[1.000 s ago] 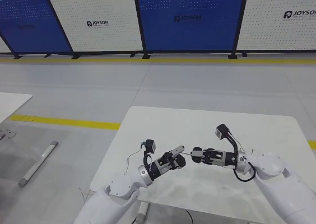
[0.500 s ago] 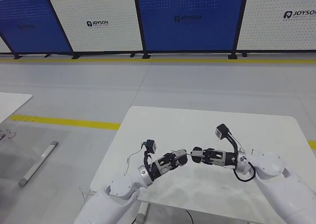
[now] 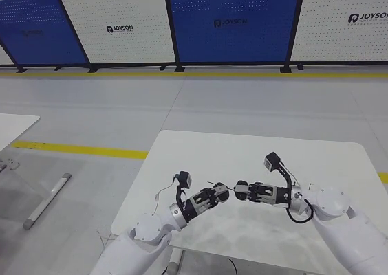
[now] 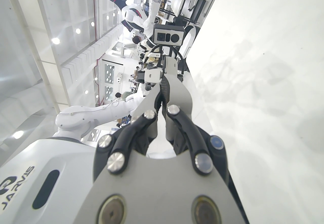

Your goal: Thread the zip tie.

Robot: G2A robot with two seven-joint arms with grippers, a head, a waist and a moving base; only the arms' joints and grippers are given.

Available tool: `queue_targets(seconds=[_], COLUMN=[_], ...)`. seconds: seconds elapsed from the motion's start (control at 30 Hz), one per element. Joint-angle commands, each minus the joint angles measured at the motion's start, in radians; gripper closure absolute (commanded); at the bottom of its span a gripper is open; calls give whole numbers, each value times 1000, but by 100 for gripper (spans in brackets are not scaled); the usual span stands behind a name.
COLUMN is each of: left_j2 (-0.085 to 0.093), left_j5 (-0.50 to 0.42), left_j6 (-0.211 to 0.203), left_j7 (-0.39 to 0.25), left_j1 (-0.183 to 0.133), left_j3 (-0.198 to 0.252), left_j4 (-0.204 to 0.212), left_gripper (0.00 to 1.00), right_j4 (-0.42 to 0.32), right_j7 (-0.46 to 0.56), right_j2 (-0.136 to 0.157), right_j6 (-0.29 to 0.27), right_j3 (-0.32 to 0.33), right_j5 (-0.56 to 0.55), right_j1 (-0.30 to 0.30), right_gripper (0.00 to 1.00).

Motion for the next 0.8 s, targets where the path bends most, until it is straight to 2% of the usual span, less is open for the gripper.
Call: queue_targets(seconds=[0.0, 0.1, 0.2, 0.33, 0.47, 0.53, 0.63, 0.7, 0.77], left_j2=[0, -1, -5, -7, -12, -16, -24, -30, -34], left_j5=[3, 7, 8, 22, 78, 112, 161, 203, 199], left_j6=[1, 14, 33, 58, 119, 149, 195, 218, 227], left_j7=[5, 34, 93, 149, 246, 300, 334, 365, 368], left_j1=[1, 3, 6, 10, 2, -5, -23, -35, -38], left_j3=[0, 0, 1, 0, 7, 20, 60, 88, 101], left_j4=[-2, -7, -12, -19, -30, -39, -41, -33, -32], left_gripper=[100, 100, 100, 100, 100, 100, 100, 100, 100], right_j4=[-12, -25, -37, -66, -122, -152, -203, -223, -223], right_j7=[7, 10, 15, 16, -9, -27, -33, -28, -28], right_j2=[1, 3, 11, 29, 57, 69, 85, 88, 88], right_j6=[17, 34, 45, 62, 98, 110, 125, 131, 131], right_j3=[-1, 10, 40, 100, 186, 226, 279, 293, 293], right_j5=[-20, -34, -39, -57, -97, -112, -112, -102, -102], right_j1=[-1, -2, -8, -35, -92, -126, -181, -201, -201], right_gripper=[0, 0, 0, 0, 0, 0, 0, 0, 0])
